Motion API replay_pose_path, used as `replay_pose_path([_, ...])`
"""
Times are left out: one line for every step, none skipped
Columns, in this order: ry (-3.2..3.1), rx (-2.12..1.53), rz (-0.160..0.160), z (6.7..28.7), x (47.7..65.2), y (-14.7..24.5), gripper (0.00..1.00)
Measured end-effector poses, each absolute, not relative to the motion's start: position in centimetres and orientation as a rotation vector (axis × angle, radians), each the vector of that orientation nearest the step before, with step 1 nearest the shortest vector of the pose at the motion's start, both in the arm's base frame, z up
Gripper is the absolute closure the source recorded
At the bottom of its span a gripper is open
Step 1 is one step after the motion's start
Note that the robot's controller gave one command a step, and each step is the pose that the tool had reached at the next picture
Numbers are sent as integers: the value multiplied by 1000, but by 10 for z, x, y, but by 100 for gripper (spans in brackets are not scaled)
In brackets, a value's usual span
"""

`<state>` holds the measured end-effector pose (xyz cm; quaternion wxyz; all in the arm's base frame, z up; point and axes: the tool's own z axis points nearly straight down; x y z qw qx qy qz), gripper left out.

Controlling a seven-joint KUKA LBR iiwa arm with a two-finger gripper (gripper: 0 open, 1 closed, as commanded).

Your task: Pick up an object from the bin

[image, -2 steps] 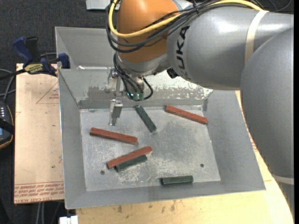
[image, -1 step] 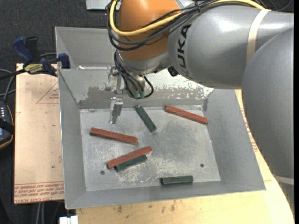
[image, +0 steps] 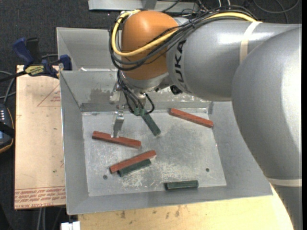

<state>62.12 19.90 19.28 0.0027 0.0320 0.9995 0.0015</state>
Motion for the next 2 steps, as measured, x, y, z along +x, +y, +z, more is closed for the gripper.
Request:
replay_pose_path([3140, 175, -3, 158, 597, 174, 0])
replay_pose_path([3131, 228, 3, 159, 609, 178, 0])
